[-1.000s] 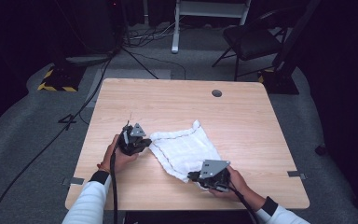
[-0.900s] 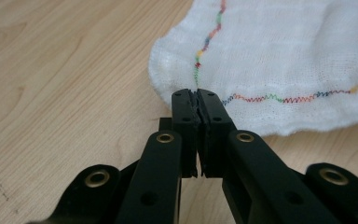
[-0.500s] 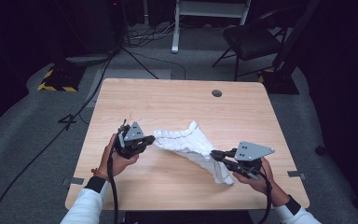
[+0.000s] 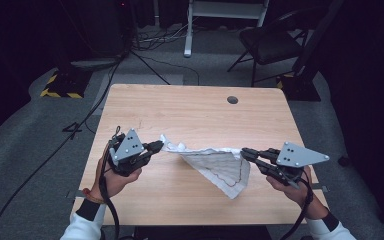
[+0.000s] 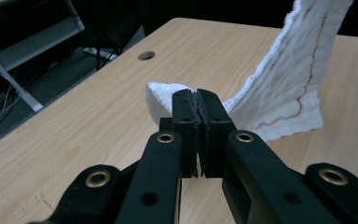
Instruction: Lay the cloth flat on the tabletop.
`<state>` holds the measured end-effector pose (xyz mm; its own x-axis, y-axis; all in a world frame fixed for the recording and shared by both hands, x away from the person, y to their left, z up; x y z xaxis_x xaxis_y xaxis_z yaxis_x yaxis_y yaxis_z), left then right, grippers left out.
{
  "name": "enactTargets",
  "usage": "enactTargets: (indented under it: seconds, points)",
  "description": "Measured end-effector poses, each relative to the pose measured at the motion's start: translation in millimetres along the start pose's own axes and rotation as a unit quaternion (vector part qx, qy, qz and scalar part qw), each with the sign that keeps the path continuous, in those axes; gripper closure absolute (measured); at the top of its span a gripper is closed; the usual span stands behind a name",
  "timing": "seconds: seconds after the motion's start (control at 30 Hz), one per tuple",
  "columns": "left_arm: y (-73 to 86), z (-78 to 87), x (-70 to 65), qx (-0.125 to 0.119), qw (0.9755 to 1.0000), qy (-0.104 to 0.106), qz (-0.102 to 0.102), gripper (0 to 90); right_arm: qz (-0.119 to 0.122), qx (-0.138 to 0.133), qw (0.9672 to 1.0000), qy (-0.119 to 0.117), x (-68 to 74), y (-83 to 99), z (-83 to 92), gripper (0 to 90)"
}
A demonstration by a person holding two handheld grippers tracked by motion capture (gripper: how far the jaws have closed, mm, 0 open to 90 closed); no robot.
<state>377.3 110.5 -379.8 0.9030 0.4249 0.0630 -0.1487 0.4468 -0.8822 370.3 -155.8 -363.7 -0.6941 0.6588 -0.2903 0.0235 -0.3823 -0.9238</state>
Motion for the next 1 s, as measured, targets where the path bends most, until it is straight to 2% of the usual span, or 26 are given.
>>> enactTargets:
  seconds: [0.13,0.2,0.27,0.37,0.4,0.43,0.53,0.57,0.63,0.7,0.73,0.77,0.8,0.9,0.97,1.0]
  points:
    - [-12.2,7.0,-5.8,0.002,0.9999,-0.005,-0.015,87.0,0.001,-0.009,0.9999,0.006,-3.5,-7.5,4.7,86.4]
    - [-22.2,8.0,-4.3,0.005,0.9997,-0.011,-0.02,87.0,-0.005,-0.016,0.9997,0.019,-10.0,-14.4,6.8,86.4]
    - [-27.4,4.5,-1.6,0.005,0.9999,-0.008,-0.014,87.0,-0.013,-0.018,0.9994,0.028,-16.3,-18.0,6.1,86.4]
    - [-30.4,-2.1,5.3,0.008,0.9998,-0.017,-0.008,87.0,-0.015,-0.017,0.9989,0.041,-23.3,-19.7,3.5,86.4]
    - [-30.0,-13.2,14.8,0.012,0.9997,-0.023,0.004,86.9,-0.021,-0.012,0.9983,0.054,-32.1,-18.4,-2.2,86.4]
    - [-30.0,-13.2,14.8,0.012,0.9997,-0.023,0.004,86.9,-0.021,-0.012,0.9983,0.054,-32.1,-18.4,-2.2,86.4]
    - [-22.6,-35.5,31.6,0.028,0.999,-0.03,0.018,86.9,-0.029,0.006,0.9973,0.067,-45.7,-9.5,-16.4,86.4]
    - [-14.6,-53.0,45.0,0.039,0.9981,-0.032,0.035,86.9,-0.034,0.021,0.9963,0.076,-56.3,1.0,-30.3,86.3]
    - [-6.5,-70.3,59.4,0.051,0.9967,-0.043,0.045,86.9,-0.042,0.043,0.9948,0.082,-67.6,14.5,-46.4,86.4]
    - [1.1,-88.1,72.6,0.065,0.9952,-0.047,0.056,86.9,-0.047,0.068,0.9924,0.091,-79.4,30.2,-62.5,86.4]
    - [1.1,-88.1,72.6,0.065,0.9952,-0.047,0.056,86.9,-0.054,0.08,0.9912,0.091,-85.0,37.6,-71.1,86.3]
    - [4.5,-96.9,79.2,0.07,0.9944,-0.049,0.063,86.9,-0.054,0.08,0.9912,0.091,-85.0,37.6,-71.1,86.3]
    - [11.8,-114.4,92.5,0.086,0.9922,-0.055,0.072,86.8,-0.063,0.102,0.988,0.097,-96.4,51.5,-88.0,86.3]
    - [17.8,-131.2,105.6,0.096,0.9902,-0.062,0.08,86.7,-0.054,0.125,0.9851,0.105,-106.2,64.2,-104.6,86.3]
    - [25.3,-148.4,120.1,0.109,0.9869,-0.073,0.094,86.6,-0.064,0.146,0.9818,0.102,-113.7,75.6,-119.6,86.3]
    - [30.5,-160.2,130.1,0.11,0.9851,-0.079,0.107,86.6,-0.065,0.162,0.978,0.114,-122.5,86.4,-133.2,86.3]
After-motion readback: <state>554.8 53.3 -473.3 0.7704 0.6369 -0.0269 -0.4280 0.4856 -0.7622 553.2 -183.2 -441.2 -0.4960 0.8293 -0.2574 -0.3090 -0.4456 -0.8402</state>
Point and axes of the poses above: each handheld gripper's, and its own axes: z roughly backward along the jaws, y roughly out of its underside, x roughly to its left, the point moved 10 cm from there along -z, roughly forward along the jaws, and after that the axes turned 14 degrees about y, right-handed, at the moved point
